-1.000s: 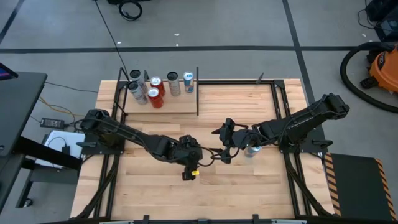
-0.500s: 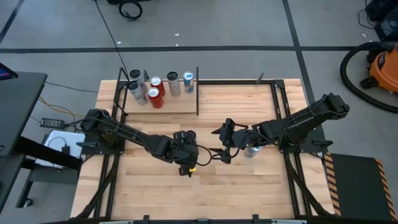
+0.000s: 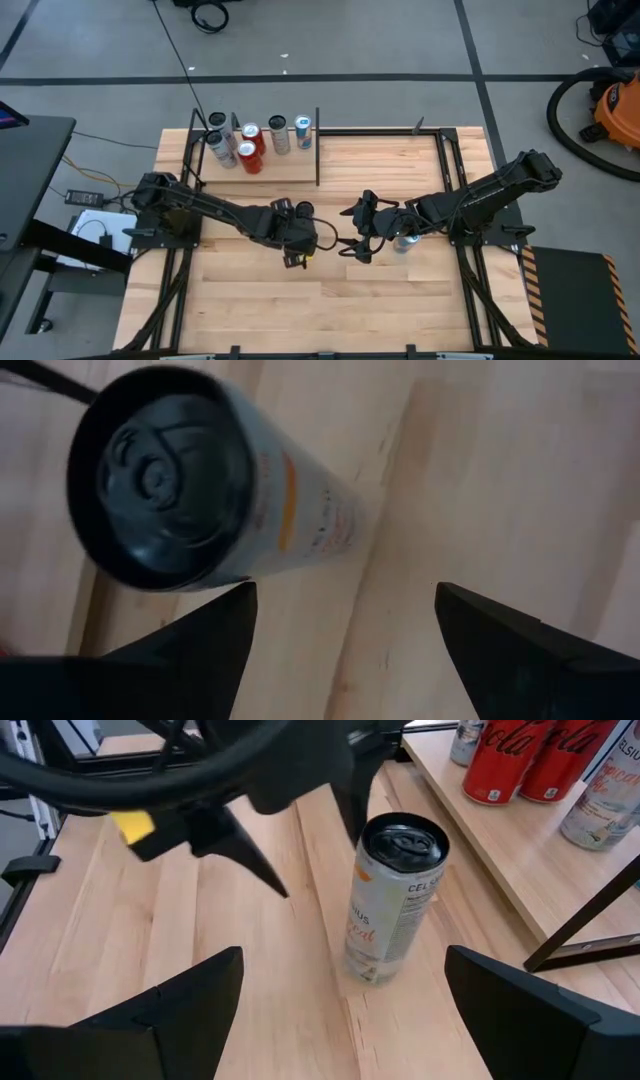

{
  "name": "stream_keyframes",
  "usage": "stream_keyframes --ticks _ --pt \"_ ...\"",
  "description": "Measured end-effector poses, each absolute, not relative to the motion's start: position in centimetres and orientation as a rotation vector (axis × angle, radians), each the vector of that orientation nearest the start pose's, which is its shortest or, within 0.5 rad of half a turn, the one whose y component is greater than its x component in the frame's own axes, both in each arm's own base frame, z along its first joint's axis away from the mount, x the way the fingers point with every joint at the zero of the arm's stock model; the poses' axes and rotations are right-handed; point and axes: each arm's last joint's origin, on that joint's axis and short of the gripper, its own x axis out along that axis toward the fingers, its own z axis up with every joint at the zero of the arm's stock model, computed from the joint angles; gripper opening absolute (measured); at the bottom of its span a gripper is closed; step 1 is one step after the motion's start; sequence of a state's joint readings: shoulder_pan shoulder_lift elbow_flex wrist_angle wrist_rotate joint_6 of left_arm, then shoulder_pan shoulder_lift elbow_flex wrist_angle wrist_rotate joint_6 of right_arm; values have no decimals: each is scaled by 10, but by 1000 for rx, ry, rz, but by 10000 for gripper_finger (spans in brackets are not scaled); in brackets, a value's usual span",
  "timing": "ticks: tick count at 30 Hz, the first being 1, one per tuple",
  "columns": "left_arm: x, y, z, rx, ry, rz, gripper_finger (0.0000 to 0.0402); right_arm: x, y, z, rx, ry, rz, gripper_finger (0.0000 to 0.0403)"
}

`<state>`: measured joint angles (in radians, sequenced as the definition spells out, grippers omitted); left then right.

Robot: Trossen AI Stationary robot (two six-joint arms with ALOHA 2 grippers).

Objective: Place canned beverage on shelf
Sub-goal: Put the white-yellow soda can on the shelf aligned with the other white-yellow soda can

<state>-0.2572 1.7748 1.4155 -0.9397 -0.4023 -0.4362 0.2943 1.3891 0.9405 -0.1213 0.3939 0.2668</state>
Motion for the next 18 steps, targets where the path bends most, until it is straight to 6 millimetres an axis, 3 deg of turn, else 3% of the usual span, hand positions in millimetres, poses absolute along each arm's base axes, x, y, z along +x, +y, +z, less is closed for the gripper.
stream_keyframes --ticks 10,18 --pt "339 -76 243 25 1182 367 316 289 76 260 67 523 -164 357" --pt "326 -79 268 60 1132 267 316 289 76 260 67 524 -164 357"
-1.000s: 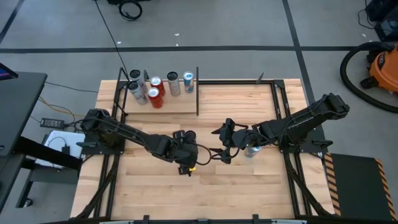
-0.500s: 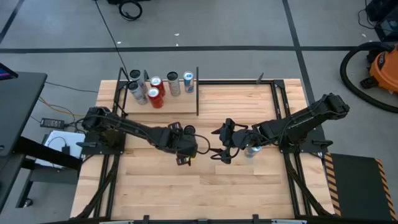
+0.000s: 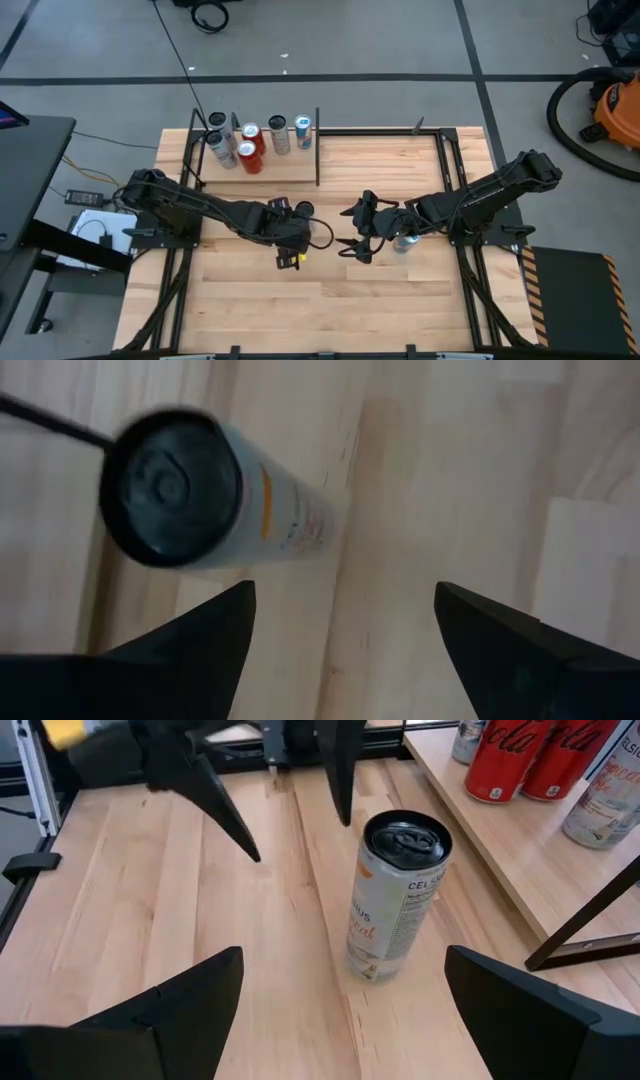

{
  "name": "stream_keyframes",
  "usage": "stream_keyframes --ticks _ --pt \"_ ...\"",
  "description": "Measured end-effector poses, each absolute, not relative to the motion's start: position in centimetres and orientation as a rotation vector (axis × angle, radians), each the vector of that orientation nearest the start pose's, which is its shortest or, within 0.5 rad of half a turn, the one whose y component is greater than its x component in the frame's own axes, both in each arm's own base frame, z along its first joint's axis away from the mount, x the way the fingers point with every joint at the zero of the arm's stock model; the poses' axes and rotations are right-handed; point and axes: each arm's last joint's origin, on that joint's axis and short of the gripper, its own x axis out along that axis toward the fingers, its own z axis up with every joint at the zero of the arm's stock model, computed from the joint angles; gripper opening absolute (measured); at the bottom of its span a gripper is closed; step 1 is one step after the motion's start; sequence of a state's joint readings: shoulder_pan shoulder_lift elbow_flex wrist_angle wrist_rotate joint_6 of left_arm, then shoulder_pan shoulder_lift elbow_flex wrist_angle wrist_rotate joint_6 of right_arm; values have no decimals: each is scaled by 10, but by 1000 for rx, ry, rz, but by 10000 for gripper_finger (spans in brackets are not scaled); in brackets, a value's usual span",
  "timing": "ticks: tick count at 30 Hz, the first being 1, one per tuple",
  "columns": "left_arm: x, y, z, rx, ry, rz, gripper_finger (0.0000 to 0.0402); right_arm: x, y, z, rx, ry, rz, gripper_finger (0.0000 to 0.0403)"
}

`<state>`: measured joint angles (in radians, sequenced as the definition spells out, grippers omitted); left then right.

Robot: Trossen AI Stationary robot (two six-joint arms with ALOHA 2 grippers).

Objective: Place canned beverage on shelf
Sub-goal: Put the white-yellow soda can on the shelf aligned with the other white-yellow soda can

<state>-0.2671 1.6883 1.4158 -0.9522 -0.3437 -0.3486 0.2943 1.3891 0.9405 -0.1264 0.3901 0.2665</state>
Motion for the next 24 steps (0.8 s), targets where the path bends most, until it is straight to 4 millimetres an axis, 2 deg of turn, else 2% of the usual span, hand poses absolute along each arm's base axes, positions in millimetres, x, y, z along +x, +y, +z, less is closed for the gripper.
stream_keyframes --ticks 4,13,19,24 --pt "328 -67 276 111 1103 237 316 289 76 260 70 516 -163 357" --pt "330 -35 281 54 1093 322 316 289 76 261 71 512 -163 357" --pt "330 -30 284 103 1095 297 316 289 76 260 63 516 -161 357" --pt "337 -28 291 157 1029 254 316 289 76 260 63 514 -161 357"
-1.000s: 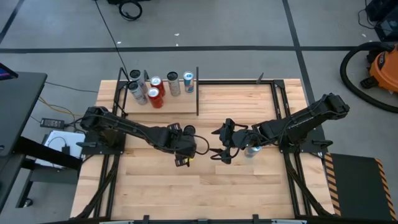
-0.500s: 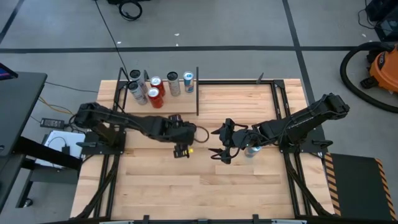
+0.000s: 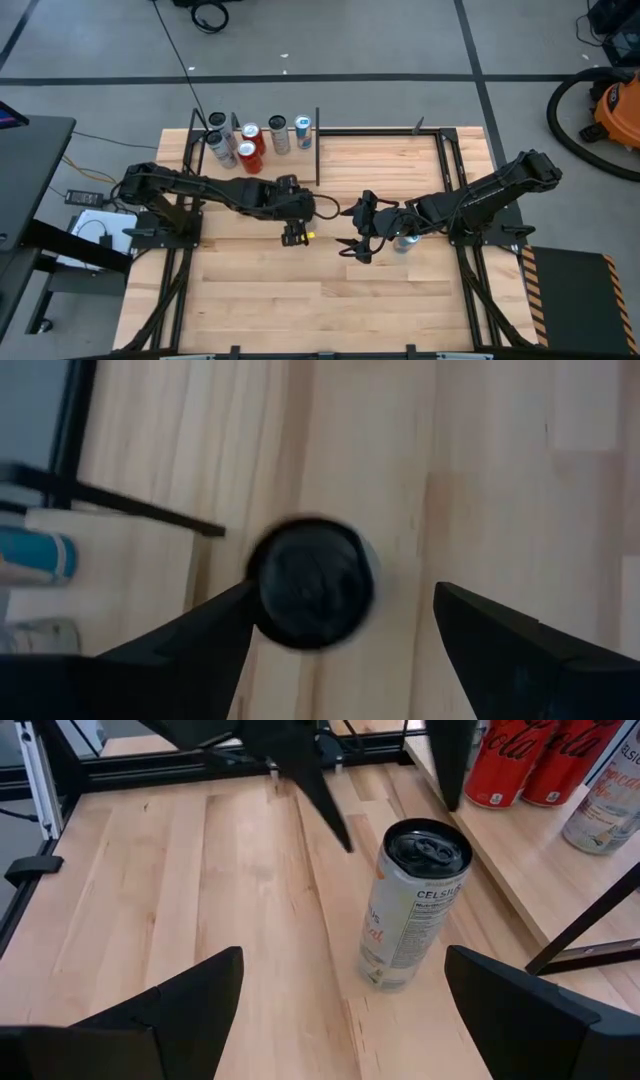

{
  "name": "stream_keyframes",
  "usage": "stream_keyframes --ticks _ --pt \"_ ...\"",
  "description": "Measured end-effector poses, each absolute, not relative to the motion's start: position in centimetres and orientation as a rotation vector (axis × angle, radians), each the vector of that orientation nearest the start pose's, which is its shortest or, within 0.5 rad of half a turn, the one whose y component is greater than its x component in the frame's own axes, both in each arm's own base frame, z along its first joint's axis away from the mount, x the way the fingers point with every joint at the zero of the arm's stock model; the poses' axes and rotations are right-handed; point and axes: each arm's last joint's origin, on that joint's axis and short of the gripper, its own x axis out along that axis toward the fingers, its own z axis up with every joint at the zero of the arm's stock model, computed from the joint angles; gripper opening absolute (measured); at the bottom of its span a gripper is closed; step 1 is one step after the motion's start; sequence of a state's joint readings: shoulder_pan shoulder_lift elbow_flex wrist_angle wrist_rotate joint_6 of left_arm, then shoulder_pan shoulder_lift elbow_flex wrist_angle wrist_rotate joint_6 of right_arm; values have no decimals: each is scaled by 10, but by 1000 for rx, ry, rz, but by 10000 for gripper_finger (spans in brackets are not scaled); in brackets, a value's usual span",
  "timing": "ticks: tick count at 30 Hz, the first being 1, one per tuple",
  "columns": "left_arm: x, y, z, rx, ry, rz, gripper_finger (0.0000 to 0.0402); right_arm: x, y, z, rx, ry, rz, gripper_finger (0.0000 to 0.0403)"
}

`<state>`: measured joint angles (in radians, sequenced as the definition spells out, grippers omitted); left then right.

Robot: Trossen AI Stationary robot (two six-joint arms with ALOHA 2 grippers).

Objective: Place canned beverage on shelf
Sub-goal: Put the white-yellow soda can on the shelf aligned with the other white-yellow soda can

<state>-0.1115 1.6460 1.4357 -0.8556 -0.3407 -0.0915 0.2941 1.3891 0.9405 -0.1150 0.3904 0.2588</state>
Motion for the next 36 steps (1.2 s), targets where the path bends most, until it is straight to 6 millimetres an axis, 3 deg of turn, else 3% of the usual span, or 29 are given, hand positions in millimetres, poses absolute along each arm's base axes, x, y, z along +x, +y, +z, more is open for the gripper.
stream_keyframes --ticks 12,22,36 --pt "342 -4 291 60 1023 196 316 289 76 261 64 513 -161 357" --pt "343 2 291 23 1016 164 316 289 76 261 64 513 -161 357" --pt "353 5 276 31 1049 139 316 289 76 260 61 520 -162 357"
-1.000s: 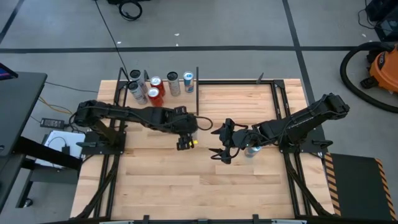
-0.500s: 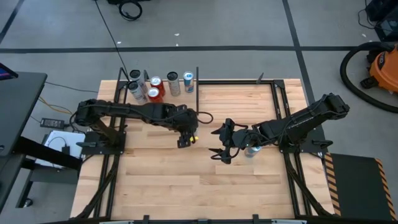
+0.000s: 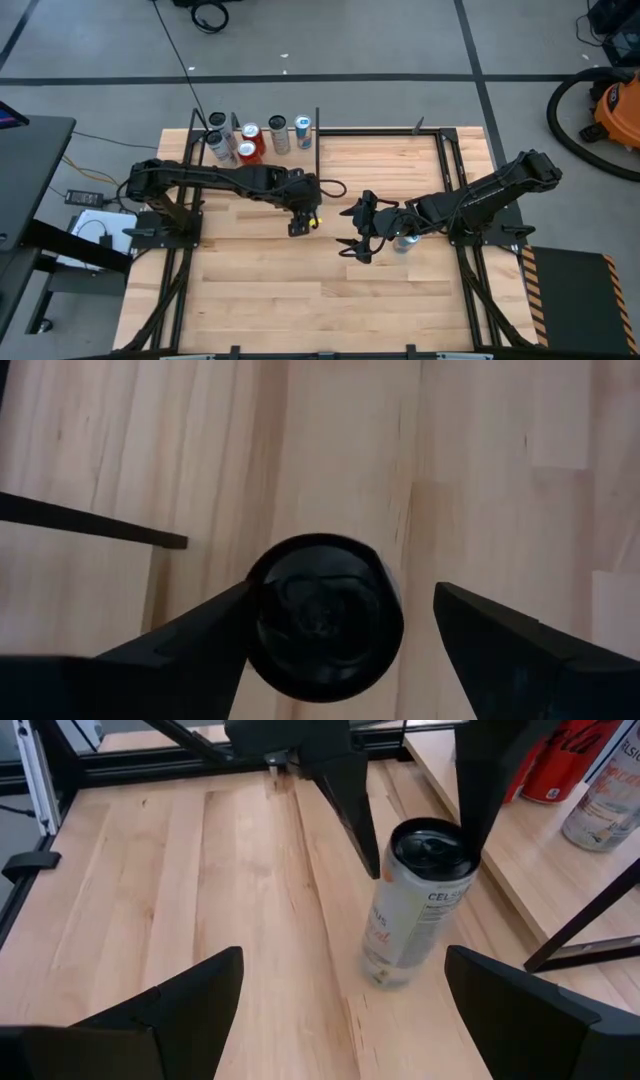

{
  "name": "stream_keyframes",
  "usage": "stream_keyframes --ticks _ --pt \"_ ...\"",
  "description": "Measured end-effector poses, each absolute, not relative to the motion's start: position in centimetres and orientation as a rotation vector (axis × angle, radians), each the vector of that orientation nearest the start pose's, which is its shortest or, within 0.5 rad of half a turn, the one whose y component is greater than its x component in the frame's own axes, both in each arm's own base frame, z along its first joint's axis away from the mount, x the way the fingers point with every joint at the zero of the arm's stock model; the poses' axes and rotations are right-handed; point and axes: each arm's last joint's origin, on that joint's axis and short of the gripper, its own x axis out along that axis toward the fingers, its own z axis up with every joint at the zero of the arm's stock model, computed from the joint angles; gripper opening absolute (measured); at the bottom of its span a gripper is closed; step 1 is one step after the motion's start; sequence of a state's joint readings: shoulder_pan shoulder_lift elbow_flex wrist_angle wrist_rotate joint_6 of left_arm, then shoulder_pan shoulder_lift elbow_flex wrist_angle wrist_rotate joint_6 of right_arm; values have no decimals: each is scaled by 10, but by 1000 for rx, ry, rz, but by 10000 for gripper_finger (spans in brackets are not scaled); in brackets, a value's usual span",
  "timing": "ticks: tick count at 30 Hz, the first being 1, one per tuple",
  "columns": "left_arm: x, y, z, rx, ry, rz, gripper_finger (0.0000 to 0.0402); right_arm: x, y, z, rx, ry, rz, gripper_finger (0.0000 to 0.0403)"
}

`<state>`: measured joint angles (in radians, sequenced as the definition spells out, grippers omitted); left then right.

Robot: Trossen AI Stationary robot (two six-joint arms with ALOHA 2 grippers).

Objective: Place canned beverage on shelf
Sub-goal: Put the white-yellow soda can on the shelf aligned with the other white-yellow soda can

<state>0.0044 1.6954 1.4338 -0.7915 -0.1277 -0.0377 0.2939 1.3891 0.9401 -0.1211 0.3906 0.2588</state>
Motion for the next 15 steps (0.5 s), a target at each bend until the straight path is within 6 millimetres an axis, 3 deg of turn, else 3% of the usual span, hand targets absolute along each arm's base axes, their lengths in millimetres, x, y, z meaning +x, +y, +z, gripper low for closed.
stream_keyframes --ticks 15 --pt "354 -2 279 40 1016 112 316 289 76 259 58 526 -163 357"
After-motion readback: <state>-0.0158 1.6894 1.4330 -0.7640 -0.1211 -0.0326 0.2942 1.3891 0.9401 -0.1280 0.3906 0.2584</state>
